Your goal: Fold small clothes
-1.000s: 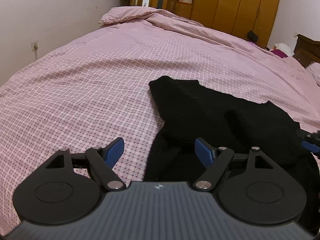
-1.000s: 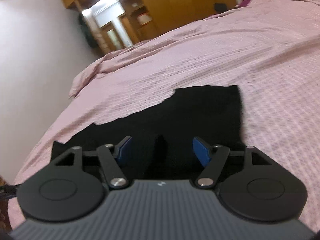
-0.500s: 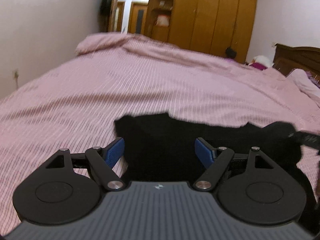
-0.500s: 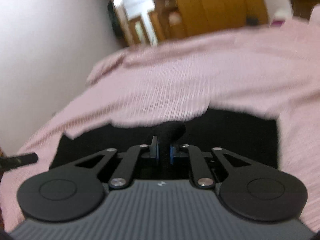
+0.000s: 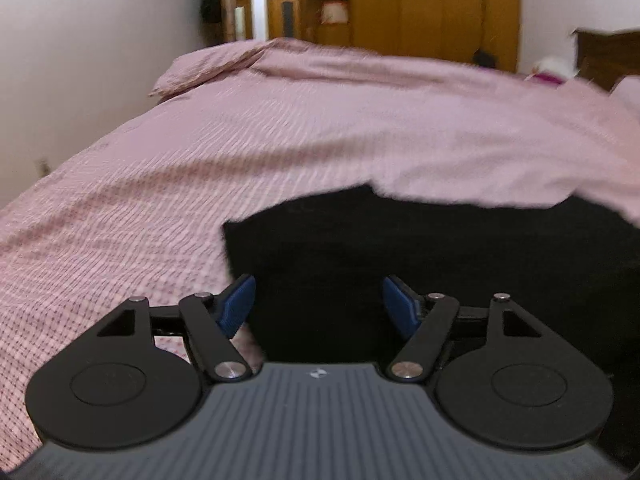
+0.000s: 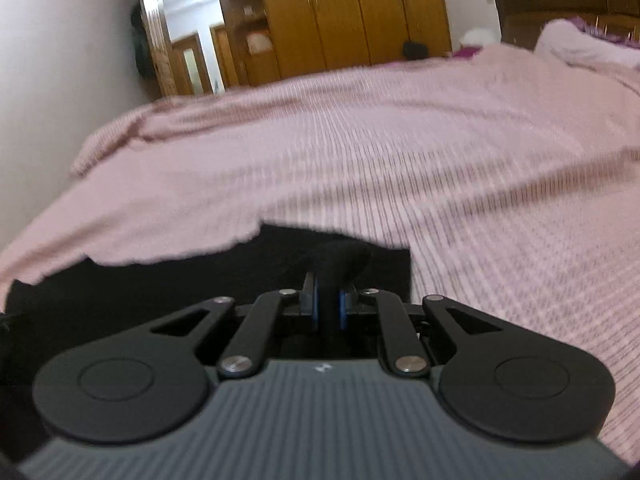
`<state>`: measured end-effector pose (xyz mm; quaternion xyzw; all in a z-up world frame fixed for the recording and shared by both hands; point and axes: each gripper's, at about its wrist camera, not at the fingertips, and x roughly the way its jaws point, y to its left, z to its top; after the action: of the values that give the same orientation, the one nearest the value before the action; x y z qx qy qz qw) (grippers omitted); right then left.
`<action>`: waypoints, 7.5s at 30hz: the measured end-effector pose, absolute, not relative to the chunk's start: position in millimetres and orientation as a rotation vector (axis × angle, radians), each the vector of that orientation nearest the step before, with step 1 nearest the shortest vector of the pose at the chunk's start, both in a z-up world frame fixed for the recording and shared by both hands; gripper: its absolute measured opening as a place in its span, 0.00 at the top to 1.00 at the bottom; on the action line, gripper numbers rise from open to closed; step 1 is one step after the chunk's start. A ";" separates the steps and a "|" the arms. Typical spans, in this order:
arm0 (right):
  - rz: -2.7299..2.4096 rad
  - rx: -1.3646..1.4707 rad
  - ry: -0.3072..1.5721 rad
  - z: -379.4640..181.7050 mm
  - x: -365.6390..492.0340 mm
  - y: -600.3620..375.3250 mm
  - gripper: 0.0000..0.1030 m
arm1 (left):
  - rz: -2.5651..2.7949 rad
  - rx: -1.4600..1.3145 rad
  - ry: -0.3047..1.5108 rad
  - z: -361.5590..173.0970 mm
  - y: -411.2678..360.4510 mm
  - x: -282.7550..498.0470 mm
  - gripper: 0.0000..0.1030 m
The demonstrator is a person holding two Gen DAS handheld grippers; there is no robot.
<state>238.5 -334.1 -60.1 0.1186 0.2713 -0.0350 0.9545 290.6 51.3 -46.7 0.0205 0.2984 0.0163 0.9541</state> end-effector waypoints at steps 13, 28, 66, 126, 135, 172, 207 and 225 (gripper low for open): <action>-0.104 0.289 0.562 -69.7 232.8 -346.4 0.62 | 0.022 -0.040 0.647 -54.3 64.2 297.8 0.23; -0.048 0.208 0.615 -31.0 106.7 -327.8 0.50 | -0.013 -0.050 0.700 -1.0 73.2 176.3 0.23; 0.019 0.291 0.780 -77.8 -33.8 -315.0 0.51 | -0.192 -0.139 0.862 -66.8 78.7 -5.1 0.51; 0.288 0.666 0.637 -65.4 -59.4 -351.0 0.92 | -0.306 -0.482 0.743 -46.0 110.4 -1.3 0.92; 0.317 0.890 0.485 -47.1 -47.3 -369.9 0.92 | -0.352 -0.623 0.644 -8.3 133.6 20.0 0.92; 0.234 0.876 0.408 -53.5 67.2 -382.9 0.92 | -0.426 -0.056 0.840 2.9 41.8 183.8 0.30; 0.215 0.926 0.228 -16.3 145.4 -385.5 0.92 | -0.055 -0.153 0.266 41.3 54.3 183.0 0.92; -0.019 0.711 0.460 -88.1 274.0 -360.3 0.89 | 0.053 -0.032 0.495 -51.0 49.9 331.2 0.90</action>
<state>274.0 -360.3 -88.2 0.3449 0.2233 -0.0093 0.9117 331.2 49.9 -51.0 -0.0158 0.2449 0.0263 0.9691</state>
